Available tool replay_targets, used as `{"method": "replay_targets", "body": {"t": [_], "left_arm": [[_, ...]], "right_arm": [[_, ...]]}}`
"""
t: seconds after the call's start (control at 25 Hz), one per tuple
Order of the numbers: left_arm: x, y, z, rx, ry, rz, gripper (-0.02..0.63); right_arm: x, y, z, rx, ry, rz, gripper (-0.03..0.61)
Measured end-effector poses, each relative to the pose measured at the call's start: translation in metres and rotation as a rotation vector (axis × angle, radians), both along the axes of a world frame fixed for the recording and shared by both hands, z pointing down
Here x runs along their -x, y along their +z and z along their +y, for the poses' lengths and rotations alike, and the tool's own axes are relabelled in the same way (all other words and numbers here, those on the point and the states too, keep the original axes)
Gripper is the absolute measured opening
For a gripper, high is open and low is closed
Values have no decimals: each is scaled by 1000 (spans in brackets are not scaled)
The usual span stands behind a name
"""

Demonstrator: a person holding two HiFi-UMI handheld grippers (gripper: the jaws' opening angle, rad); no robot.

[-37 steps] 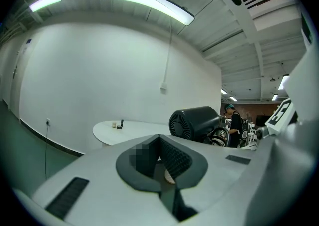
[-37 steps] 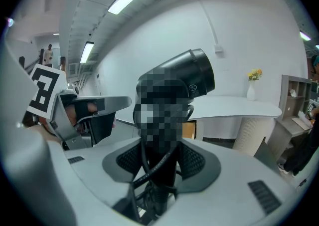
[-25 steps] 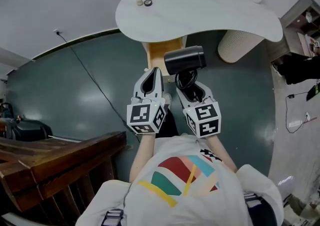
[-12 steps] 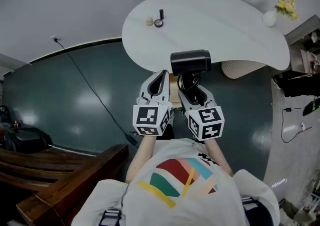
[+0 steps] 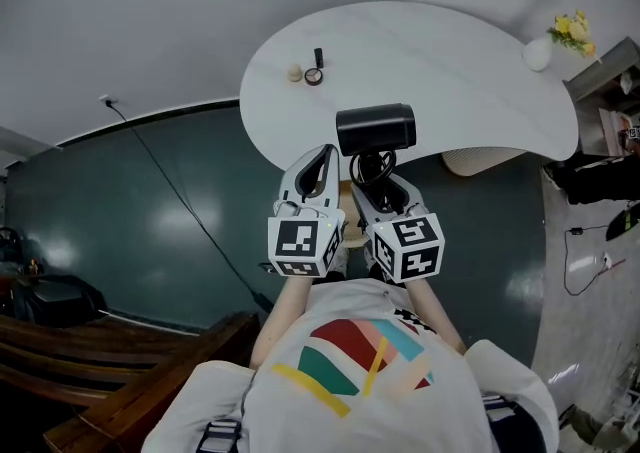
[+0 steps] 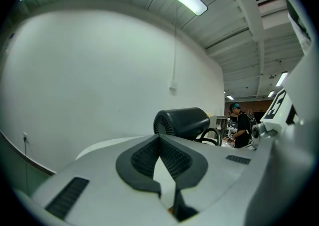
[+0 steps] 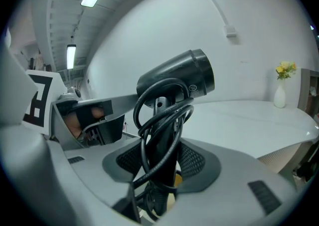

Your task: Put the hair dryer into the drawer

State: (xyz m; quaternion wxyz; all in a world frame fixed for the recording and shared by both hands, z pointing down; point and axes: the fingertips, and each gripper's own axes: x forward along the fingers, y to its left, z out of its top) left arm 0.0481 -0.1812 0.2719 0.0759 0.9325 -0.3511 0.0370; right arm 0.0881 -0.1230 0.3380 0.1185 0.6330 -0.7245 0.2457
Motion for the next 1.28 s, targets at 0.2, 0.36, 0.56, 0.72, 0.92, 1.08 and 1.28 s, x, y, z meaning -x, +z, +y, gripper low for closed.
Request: {"method": "replay_targets", "body": {"t": [0.2, 0.36, 0.56, 0.72, 0.92, 1.08, 1.28], "left_arm": [[-9, -4, -1, -8, -47, -14, 17], [-10, -5, -4, -13, -82, -18, 15], [-6, 1, -4, -5, -118, -34, 17], [-3, 8, -1, 1, -128, -51, 15], [-4, 18, 0, 18, -136, -74, 17], [13, 31, 1, 48, -155, -73, 17], [38, 63, -1, 73, -179, -110, 15]], "right_arm": [[-12, -3, -6, 15, -31, -9, 196], [-19, -4, -10, 17, -47, -10, 196], [-23, -4, -11, 21, -57, -11, 196], [-21, 1, -10, 37, -61, -25, 196], [-18, 16, -4, 117, -91, -91, 196], [-3, 36, 9, 204, -99, -156, 196], [14, 69, 23, 301, -96, -206, 196]]}}
